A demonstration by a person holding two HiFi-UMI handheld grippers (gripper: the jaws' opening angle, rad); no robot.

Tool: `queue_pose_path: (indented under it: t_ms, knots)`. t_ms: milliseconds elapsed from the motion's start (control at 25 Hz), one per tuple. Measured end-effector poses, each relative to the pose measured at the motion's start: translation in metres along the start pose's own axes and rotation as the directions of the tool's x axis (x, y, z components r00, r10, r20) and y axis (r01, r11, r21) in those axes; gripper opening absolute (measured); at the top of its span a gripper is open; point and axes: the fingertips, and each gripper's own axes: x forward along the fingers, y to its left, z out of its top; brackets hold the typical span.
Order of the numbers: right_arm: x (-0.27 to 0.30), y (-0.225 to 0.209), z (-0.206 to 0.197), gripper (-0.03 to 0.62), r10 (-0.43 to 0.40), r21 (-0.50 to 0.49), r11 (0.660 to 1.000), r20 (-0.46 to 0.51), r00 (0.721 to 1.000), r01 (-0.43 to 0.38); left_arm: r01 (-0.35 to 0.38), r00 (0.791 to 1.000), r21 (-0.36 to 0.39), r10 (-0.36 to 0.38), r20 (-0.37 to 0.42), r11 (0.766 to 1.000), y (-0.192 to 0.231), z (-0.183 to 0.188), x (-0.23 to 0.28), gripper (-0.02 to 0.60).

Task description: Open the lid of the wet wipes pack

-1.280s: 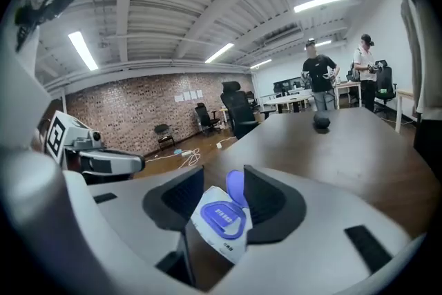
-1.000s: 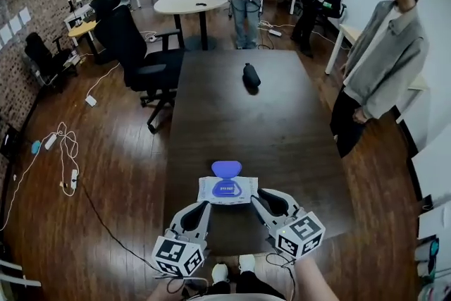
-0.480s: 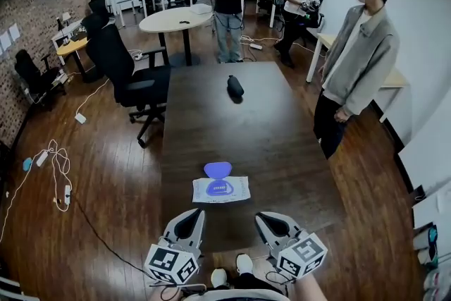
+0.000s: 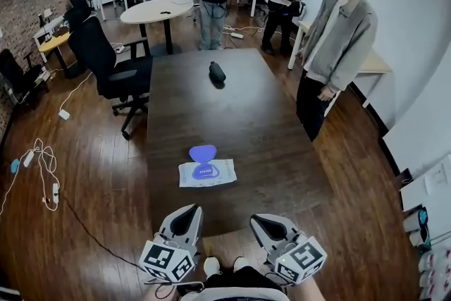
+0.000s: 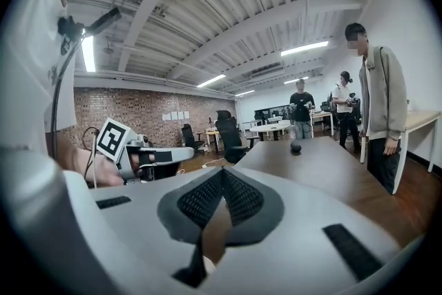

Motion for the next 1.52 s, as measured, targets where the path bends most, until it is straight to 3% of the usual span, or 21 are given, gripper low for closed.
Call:
queue_pose_path:
  t_ms: [360, 760, 1000, 1280, 1520]
  knots:
    - [-0.069, 0.022, -0.004, 0.008, 0.047, -0.042, 0.998, 0.028, 0.998, -0.046, -0.023, 0.999, 0.042, 0.021, 0.045, 0.999, -0.068, 0.005, -0.030, 0.000]
    - [-0.207, 0.045, -0.044, 0.008, 0.087, -0.027, 0.996, 0.066, 0.994, -0.085, -0.102, 0.994, 0.045, 0.100, 0.048, 0.994, -0.194, -0.043, -0.099, 0.000]
    - [-0.278, 0.071, -0.055, 0.008, 0.115, -0.003, 0.993, 0.095, 0.989, -0.116, -0.138, 0.989, 0.061, 0.134, 0.063, 0.989, -0.257, -0.049, -0.148, 0.000]
    - [-0.313, 0.093, -0.039, 0.008, 0.127, -0.012, 0.992, 0.154, 0.980, -0.127, -0.159, 0.985, 0.094, 0.152, 0.081, 0.983, -0.285, -0.041, -0.182, 0.000]
    - [-0.314, 0.111, -0.033, 0.008, 0.125, -0.035, 0.992, 0.151, 0.981, -0.121, -0.136, 0.988, 0.089, 0.128, 0.089, 0.987, -0.282, -0.039, -0.193, 0.000]
